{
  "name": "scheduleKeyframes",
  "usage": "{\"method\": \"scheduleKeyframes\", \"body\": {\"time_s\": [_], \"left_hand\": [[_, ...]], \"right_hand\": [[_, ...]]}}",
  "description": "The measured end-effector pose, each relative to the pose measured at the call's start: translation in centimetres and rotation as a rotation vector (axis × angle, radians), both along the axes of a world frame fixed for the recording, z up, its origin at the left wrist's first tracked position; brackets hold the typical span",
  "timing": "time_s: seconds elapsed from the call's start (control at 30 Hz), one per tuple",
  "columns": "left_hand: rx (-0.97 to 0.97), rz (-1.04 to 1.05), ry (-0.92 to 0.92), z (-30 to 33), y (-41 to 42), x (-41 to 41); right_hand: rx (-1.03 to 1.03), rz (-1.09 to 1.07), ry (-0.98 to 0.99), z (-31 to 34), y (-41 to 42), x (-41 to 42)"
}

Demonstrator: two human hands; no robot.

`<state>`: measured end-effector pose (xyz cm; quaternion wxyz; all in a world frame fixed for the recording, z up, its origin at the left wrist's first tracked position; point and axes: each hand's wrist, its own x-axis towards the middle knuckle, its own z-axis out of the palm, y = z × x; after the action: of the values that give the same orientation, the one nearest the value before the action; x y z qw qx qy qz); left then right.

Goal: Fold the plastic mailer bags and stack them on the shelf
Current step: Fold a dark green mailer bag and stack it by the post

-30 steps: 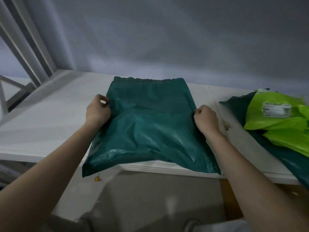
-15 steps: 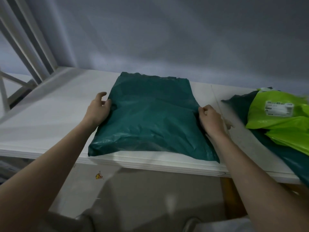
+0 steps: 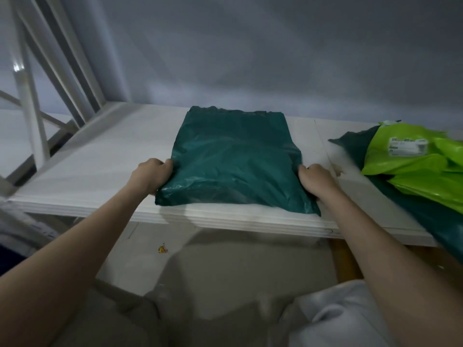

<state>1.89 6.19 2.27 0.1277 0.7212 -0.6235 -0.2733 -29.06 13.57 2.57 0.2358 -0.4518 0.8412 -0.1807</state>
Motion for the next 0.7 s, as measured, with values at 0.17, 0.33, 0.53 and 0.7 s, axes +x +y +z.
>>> {"method": "scheduleKeyframes", "body": {"time_s": [0.17,0.33,0.53,0.7], "left_hand": [[-0.089,-0.055,-0.033,0.4,1.4,0.1],[-0.296,-0.079,-0.047,0.5,1.9,-0.6],[-0.534,-0.093,-0.077,1.0,1.6,-0.6],[-0.432,-0.132,-0.127,-0.8,0.7,-0.3]], "right_hand": [[0.073,0.015,0.013,0.4,1.8,0.7],[-0.081,0.041,0.214,0.3,2.4,1.7],[-0.367,0.037,0.45,0.6,1.5,1.2],[-0.248,0.114,0.476,-0.6,1.4,1.1]]}}
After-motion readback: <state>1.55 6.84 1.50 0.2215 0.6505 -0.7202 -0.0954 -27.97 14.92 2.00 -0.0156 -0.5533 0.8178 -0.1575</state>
